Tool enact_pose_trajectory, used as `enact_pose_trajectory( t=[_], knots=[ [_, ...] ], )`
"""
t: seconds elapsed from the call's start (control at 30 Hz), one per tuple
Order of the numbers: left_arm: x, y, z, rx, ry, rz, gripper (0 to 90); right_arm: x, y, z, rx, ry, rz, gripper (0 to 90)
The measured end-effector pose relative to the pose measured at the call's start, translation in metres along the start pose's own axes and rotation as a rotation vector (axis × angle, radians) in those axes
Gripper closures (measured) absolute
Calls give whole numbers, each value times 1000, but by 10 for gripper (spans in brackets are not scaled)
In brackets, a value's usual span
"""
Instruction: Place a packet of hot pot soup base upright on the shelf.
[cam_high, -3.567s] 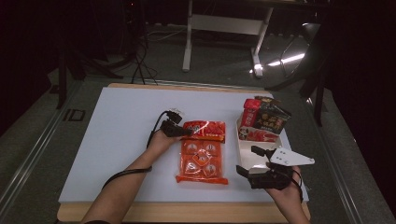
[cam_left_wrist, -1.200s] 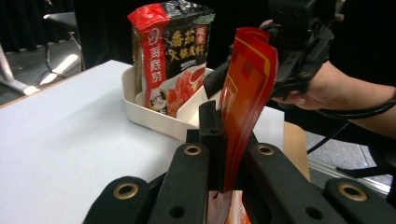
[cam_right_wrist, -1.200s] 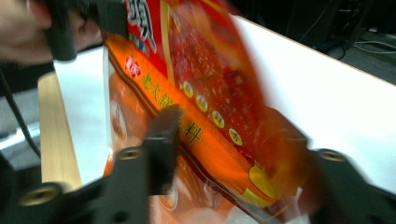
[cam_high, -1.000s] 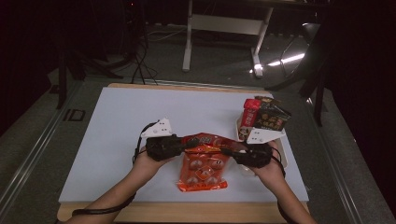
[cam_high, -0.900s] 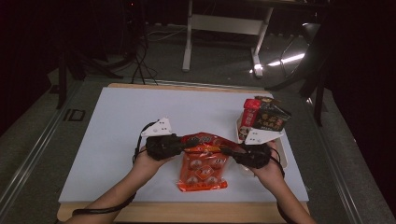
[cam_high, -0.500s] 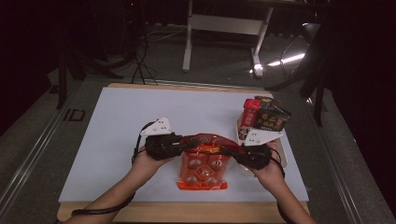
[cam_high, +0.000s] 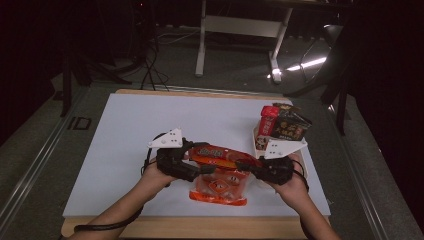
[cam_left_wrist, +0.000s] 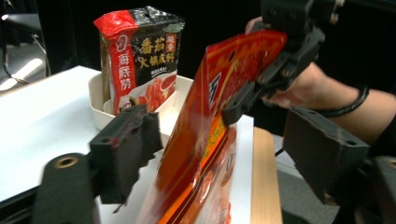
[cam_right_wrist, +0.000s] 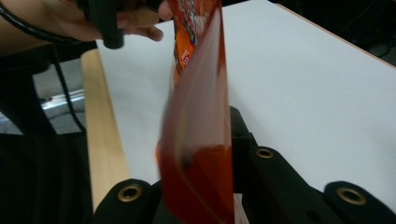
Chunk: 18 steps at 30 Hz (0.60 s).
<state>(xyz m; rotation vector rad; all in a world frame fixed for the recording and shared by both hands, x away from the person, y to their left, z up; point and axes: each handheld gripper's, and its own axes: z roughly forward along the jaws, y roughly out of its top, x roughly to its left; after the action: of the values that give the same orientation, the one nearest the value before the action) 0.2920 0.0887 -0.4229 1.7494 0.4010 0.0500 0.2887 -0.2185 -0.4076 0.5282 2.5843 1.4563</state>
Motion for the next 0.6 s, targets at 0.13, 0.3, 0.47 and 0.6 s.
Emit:
enact_pose_trajectory(
  t=[0.13,0.3,0.47,0.6],
  knots=[
    [0,2,-4,-19,11,-34,108,3,4,-4,-11,15,11,900],
    [1,4,-14,-66,38,-42,25,6,10,-7,-30,37,21,900],
    [1,4,-21,-77,51,-12,24,11,19,-14,-48,30,1,900],
    [2,2,-25,-80,68,3,24,15,28,-21,-68,13,-18,900]
  ],
)
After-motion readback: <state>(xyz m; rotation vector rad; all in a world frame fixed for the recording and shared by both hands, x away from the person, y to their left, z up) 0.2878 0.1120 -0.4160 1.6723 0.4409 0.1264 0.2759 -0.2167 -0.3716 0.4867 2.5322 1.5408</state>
